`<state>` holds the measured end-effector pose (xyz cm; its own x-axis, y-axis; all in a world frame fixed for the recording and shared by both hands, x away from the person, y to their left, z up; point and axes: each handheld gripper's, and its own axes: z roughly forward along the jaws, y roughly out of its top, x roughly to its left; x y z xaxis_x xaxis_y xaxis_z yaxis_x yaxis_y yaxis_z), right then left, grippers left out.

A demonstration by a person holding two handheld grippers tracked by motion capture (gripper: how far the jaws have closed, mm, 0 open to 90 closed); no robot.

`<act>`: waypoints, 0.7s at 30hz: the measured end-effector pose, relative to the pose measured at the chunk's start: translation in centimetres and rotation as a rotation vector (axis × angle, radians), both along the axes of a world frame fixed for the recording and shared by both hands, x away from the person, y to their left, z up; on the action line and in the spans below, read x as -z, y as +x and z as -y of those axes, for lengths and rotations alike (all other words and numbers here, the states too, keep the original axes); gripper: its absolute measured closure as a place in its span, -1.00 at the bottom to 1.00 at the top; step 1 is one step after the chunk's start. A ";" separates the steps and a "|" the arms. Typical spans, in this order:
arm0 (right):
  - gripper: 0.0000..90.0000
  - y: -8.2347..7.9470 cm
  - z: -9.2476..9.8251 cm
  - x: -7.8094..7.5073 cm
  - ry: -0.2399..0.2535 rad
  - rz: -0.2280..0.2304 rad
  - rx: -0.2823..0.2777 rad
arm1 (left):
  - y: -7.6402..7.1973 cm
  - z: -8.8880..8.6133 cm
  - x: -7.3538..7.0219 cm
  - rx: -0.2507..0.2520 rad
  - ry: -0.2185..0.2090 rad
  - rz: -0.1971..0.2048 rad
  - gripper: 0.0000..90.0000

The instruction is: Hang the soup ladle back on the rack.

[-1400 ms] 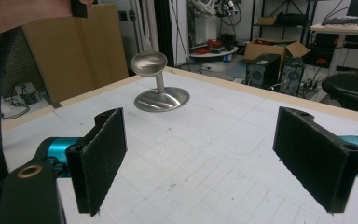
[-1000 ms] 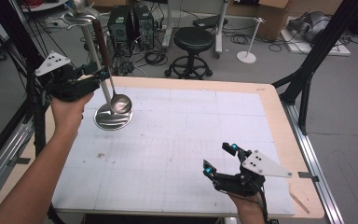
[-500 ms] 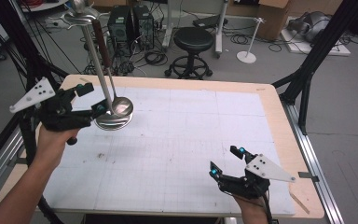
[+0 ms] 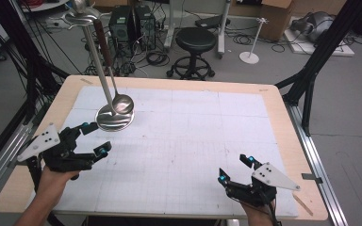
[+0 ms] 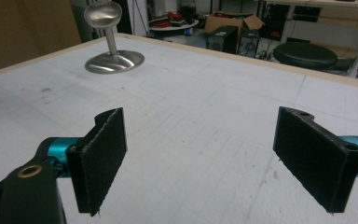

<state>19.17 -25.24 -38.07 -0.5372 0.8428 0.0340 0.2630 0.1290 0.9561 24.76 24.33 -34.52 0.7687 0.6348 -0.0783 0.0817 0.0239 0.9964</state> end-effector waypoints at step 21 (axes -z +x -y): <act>-0.64 0.0 0.3 0.4 -0.018 -0.007 0.042 | -0.9 -1.1 3.6 -0.045 0.005 -0.039 -0.60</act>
<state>19.21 -25.50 -38.45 -0.5010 0.8652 0.0226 0.2755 0.1347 0.9518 23.81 25.46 -38.09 0.7357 0.6692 -0.1050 0.1198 0.0240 0.9925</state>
